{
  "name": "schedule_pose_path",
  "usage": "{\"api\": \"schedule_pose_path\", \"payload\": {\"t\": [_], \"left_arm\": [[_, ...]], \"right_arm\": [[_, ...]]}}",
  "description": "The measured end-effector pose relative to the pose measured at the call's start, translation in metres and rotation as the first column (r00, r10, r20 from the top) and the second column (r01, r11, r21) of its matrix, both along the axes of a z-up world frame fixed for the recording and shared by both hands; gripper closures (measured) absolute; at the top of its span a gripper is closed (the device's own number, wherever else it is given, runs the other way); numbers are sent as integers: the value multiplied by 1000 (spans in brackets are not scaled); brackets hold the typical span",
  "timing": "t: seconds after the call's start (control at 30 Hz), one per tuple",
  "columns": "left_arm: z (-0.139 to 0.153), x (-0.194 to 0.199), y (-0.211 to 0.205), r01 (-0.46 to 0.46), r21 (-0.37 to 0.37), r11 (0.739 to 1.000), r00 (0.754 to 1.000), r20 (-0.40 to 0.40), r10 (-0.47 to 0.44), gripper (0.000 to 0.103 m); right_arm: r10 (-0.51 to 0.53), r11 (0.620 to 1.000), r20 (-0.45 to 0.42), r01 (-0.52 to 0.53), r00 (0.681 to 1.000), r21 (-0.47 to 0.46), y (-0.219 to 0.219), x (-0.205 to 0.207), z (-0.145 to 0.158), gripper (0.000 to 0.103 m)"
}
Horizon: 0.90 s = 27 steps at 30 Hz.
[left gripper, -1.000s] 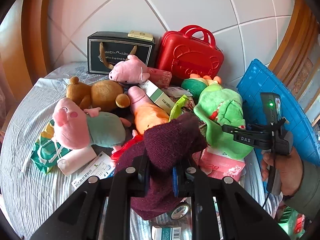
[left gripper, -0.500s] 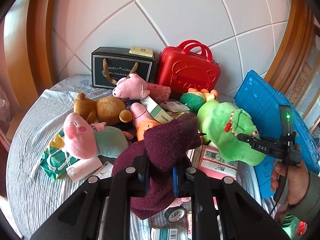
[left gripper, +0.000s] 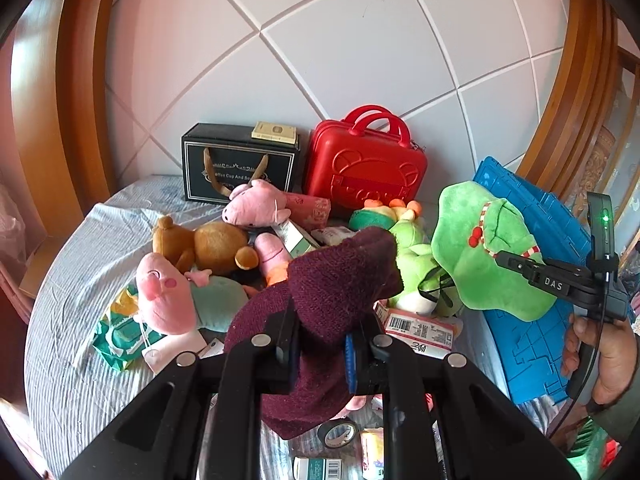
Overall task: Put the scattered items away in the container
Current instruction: 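Lift the maroon plush and frog plush and carry both over the blue crate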
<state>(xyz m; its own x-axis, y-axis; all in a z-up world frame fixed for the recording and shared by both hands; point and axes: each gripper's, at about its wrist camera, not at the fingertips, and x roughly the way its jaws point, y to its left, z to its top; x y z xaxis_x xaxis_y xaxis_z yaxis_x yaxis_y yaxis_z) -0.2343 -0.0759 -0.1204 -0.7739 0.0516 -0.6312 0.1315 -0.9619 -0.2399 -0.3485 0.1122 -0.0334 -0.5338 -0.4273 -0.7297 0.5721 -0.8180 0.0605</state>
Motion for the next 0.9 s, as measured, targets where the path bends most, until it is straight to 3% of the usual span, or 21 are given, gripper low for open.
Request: {"api": "schedule_pose_path", "payload": {"t": [0.9], "left_arm": [[79,4,61,-51,-133,990,998,-37,47,86]], "right_arm": [[67,992,-54,-72,996,-102,105,62,101,87]]}}
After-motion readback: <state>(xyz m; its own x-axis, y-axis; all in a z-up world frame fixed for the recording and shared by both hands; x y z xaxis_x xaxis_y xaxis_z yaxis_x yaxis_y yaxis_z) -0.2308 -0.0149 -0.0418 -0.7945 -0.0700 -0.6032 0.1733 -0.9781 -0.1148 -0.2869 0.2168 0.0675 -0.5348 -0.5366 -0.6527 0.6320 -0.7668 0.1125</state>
